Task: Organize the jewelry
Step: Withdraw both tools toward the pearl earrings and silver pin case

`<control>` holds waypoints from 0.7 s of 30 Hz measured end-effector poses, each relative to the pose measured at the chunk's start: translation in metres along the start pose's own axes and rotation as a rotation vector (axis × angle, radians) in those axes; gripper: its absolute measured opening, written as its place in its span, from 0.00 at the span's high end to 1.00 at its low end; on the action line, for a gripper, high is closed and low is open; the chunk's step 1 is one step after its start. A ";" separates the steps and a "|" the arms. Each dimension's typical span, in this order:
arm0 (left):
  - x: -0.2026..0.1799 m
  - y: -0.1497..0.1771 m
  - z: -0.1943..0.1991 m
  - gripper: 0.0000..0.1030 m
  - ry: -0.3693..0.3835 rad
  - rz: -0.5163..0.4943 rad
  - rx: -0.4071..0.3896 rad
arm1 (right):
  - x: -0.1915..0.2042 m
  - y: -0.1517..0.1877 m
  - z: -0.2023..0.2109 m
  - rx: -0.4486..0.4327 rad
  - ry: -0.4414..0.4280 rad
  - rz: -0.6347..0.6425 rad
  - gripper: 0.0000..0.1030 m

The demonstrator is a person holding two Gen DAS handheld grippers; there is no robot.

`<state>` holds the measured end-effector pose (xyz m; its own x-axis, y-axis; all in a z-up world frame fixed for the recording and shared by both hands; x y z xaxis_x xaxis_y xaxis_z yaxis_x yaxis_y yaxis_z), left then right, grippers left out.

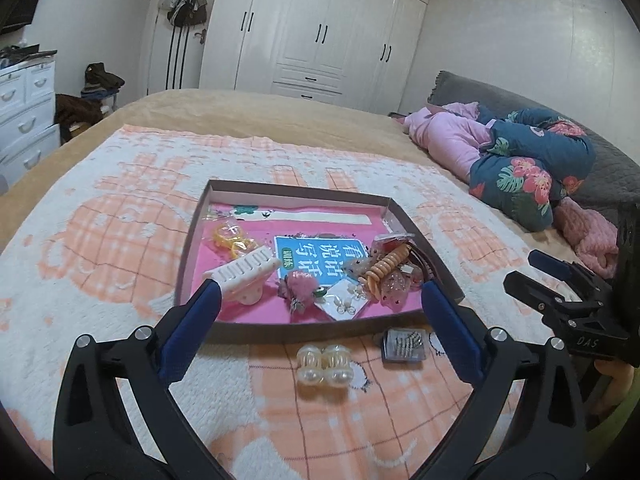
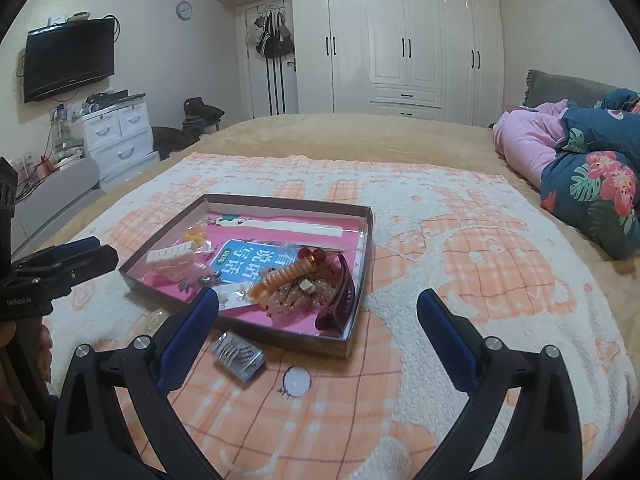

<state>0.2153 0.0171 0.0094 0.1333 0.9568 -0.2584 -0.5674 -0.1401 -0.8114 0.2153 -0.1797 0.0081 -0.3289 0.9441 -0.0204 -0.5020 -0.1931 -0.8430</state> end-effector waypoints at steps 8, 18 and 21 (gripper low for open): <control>0.004 0.015 0.018 0.11 -0.025 -0.021 0.010 | 0.007 0.009 0.022 -0.025 0.001 0.024 0.06; 0.005 0.035 0.025 0.11 -0.031 -0.046 0.064 | 0.021 0.026 0.030 -0.010 -0.010 0.056 0.06; 0.004 0.042 0.022 0.11 -0.032 -0.058 0.090 | 0.027 0.035 0.027 0.010 -0.017 0.052 0.06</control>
<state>0.1736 0.0205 -0.0141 0.1432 0.9704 -0.1946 -0.6306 -0.0621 -0.7736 0.1681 -0.1684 -0.0073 -0.3679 0.9282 -0.0548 -0.4923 -0.2444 -0.8354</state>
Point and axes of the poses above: each gripper's, at about its wrist camera, not at the fingertips, and z roughly against the way its jaws point, x to its left, y to its underside, the point moved 2 cm from there along -z, roughly the way its jaws point, and after that the axes turned 4 degrees about z, right-handed, at the moved point
